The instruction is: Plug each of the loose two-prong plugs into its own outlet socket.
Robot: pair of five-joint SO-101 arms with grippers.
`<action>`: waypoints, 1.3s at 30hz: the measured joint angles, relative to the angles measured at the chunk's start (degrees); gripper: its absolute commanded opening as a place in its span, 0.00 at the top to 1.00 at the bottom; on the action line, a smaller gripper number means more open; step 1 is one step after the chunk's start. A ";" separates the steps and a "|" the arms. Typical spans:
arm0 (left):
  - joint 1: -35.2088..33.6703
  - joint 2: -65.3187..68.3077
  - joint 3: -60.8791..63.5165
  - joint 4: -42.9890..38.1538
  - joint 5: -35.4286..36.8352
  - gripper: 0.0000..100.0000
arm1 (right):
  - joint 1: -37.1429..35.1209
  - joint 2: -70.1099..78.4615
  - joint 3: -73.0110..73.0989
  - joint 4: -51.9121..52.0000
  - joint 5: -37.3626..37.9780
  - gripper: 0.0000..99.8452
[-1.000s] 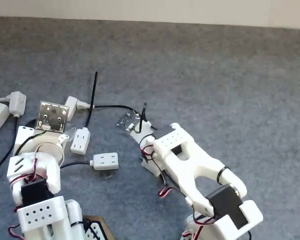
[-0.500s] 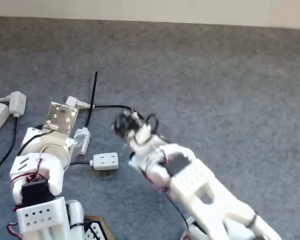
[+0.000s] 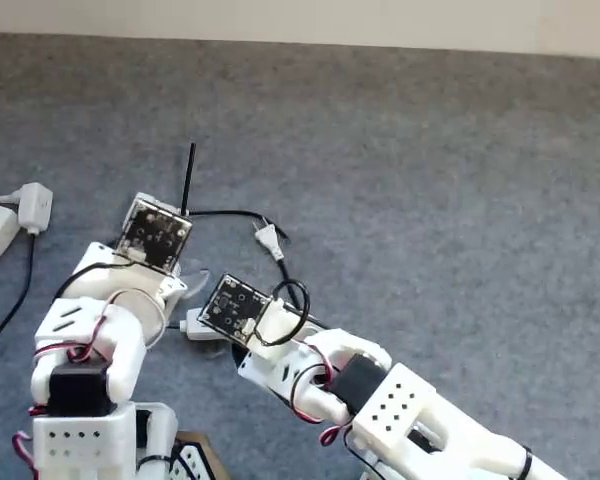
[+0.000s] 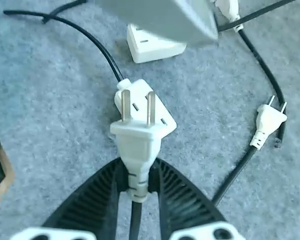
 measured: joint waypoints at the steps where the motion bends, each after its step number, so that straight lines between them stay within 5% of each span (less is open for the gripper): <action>1: 0.79 0.79 0.00 0.00 0.18 0.65 | 0.00 -0.35 0.00 0.09 -0.53 0.99; 10: 6.59 9.32 0.00 0.09 4.04 0.65 | 7.38 -0.62 0.00 0.35 -5.71 0.99; 31: 12.04 10.11 -11.25 10.11 7.03 0.65 | 8.18 -0.62 0.00 0.35 -6.24 0.99; 39: 13.80 10.11 2.37 -1.41 7.82 0.65 | 8.44 -0.62 0.00 2.11 -6.24 0.99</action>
